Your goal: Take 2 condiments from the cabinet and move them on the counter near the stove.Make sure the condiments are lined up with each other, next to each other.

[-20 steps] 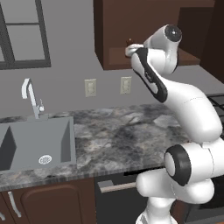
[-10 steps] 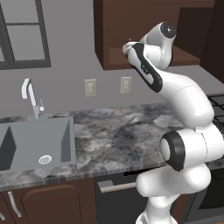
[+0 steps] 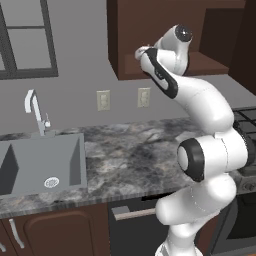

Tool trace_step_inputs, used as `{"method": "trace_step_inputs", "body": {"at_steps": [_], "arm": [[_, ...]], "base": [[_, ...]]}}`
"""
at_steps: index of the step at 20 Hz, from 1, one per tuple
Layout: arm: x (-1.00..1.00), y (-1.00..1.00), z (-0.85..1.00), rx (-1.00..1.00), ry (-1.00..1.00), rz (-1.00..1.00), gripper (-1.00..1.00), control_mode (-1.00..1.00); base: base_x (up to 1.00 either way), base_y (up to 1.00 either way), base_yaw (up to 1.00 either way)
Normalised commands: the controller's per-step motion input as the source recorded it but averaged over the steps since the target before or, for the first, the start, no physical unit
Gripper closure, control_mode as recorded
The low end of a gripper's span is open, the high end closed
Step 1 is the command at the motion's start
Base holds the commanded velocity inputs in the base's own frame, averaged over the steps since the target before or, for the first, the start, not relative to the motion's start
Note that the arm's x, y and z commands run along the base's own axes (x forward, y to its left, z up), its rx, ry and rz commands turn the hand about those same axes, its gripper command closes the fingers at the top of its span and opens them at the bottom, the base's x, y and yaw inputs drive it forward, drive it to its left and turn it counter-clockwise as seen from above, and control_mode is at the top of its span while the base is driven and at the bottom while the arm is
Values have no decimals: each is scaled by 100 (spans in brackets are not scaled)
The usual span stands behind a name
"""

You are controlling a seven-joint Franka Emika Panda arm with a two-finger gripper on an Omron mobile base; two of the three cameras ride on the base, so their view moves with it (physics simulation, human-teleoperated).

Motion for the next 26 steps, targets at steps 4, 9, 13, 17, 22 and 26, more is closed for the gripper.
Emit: {"method": "trace_step_inputs", "body": {"at_steps": [4, 9, 13, 17, 22, 26], "arm": [[36, 0, -17, 0, 0, 0, -100, -100], [25, 0, -5, 0, 0, 0, -100, -100], [20, 0, 0, 0, 0, 0, -100, -100], [18, 0, 0, 0, 0, 0, -100, -100], [16, 0, 0, 0, 0, 0, -100, -100], [11, 0, 0, 0, 0, 0, -100, -100]], "base": [[0, 0, 0], [0, 0, 0], [0, 0, 0], [0, 0, 0], [0, 0, 0], [0, 0, 0]]}}
